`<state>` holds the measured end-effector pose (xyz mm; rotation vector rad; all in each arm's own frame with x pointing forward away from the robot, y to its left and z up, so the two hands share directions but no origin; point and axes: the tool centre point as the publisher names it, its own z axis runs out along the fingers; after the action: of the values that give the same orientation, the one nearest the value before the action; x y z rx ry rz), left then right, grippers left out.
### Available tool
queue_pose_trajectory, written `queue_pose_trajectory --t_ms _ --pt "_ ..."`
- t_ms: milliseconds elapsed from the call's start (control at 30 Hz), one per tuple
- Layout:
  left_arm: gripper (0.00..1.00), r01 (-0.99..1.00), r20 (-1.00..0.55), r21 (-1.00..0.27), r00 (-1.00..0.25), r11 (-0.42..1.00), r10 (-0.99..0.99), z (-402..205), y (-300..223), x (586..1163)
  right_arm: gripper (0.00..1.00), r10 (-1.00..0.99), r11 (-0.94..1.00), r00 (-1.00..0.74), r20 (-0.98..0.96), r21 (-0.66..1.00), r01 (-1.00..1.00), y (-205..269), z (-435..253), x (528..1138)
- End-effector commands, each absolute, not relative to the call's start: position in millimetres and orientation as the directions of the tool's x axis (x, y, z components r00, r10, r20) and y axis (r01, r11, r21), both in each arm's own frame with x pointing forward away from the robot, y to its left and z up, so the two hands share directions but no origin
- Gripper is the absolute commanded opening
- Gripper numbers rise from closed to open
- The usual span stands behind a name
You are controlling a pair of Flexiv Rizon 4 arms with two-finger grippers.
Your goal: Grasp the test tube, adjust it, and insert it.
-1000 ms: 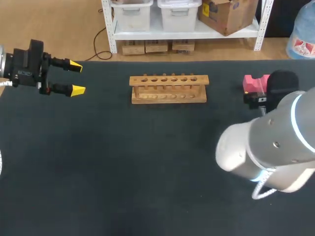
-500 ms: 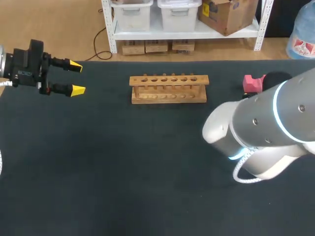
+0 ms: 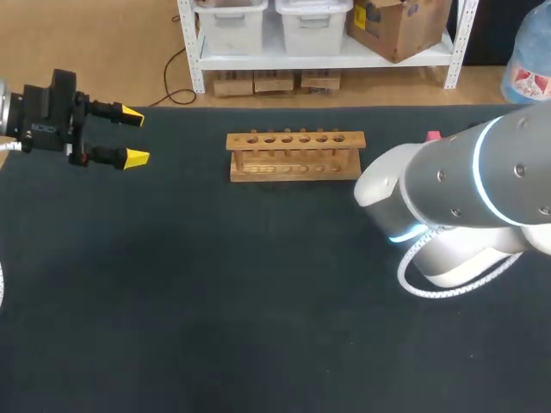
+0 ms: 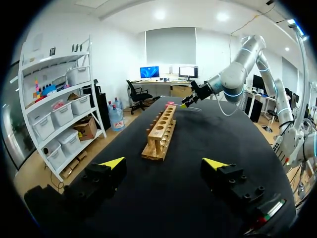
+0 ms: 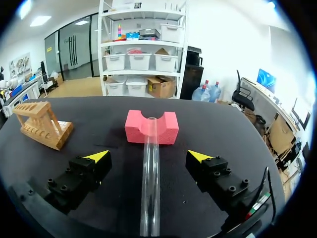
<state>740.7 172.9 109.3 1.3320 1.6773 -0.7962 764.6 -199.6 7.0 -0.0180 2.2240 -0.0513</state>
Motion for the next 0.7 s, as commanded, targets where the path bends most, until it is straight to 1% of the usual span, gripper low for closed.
queue_pose_trajectory --t_ms 33,567,600,700 --pt "1.0 0.972 -0.893 0.019 -0.089 0.235 0.442 108.2 173.8 741.2 1.0 -0.048 0.999 -0.61 -0.791 -0.047 -0.018 -202.1 8.7 764.0" --pt "1.0 0.972 -0.893 0.019 -0.089 0.235 0.442 108.2 173.8 741.2 1.0 -0.099 0.995 -0.63 -0.77 -0.07 -0.071 -213.5 -1.2 758.2" --pt "1.0 0.972 -0.893 0.019 -0.089 0.235 0.442 108.2 173.8 741.2 0.96 -0.099 0.995 -0.631 -0.77 -0.069 -0.072 -213.1 -1.4 758.3" --pt "1.0 0.972 -0.893 0.019 -0.089 0.235 0.442 108.2 173.8 741.2 0.9 -0.103 0.994 -0.633 -0.767 -0.066 -0.082 -211.2 -2.3 758.7"
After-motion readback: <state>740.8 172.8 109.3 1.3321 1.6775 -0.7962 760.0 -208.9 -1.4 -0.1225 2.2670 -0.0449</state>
